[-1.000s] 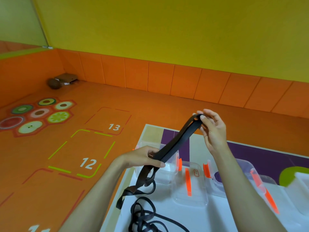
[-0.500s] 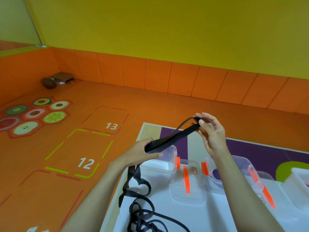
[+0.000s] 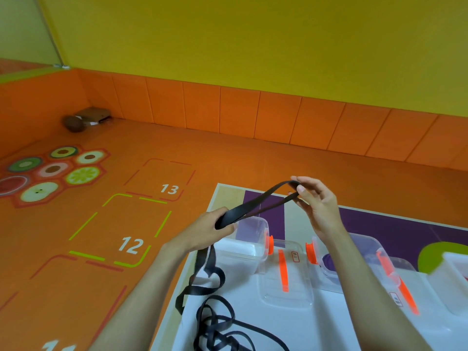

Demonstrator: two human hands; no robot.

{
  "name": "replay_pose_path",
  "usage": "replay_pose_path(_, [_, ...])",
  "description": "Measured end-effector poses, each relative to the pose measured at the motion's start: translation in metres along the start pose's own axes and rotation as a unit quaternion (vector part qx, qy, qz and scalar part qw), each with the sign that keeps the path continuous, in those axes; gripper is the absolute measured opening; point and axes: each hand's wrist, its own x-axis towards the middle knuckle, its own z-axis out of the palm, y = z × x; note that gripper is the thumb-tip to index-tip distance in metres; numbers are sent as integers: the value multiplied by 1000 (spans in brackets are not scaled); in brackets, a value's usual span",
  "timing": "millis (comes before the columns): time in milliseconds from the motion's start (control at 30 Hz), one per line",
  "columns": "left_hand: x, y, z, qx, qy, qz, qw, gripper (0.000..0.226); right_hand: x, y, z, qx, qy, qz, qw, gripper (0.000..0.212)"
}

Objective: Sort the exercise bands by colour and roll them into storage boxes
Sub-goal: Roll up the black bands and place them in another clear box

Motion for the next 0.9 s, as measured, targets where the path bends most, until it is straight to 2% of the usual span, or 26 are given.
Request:
replay_pose_path(167, [0,-4,-3,28,48,-1,998,41,-4,7,-3,-68,-27,-5,997,22])
replay_pose_path(300, [8,-7,-3,84,57,-25,994,37,-9,12,-2,-69,-34,-8,997,22])
replay_pose_path(400, [8,-9,-2,63,25,-35,997,22,-12,13,-2,-75,-41,-13,996,22])
replay_pose_path(500, [3,-11,1,38,-14,-22,999,35,-12,14,-6,-93,-43,-26,994,22])
replay_pose_path(567, [4,-14,4,30,-10,-25,999,40,-12,16,-9,-120,-50,-37,991,22])
replay_pose_path(633, [5,-14,5,3,-6,-23,1000,32,-13,18,-11,-156,-59,-49,985,24])
replay_pose_path(733, [4,-12,6,-15,-7,15,1000,7,-15,22,-14,-174,-54,-57,982,24])
replay_pose_path(767, [3,-11,5,-18,-7,18,1000,8,-17,23,-15,-163,-46,-52,984,21])
replay_pose_path(833, [2,-9,5,-22,-2,12,1000,28,-20,24,-17,-145,-30,-37,988,14])
replay_pose_path(900, [3,-8,5,16,22,2,1000,37,-24,24,-17,-154,-16,-32,987,9])
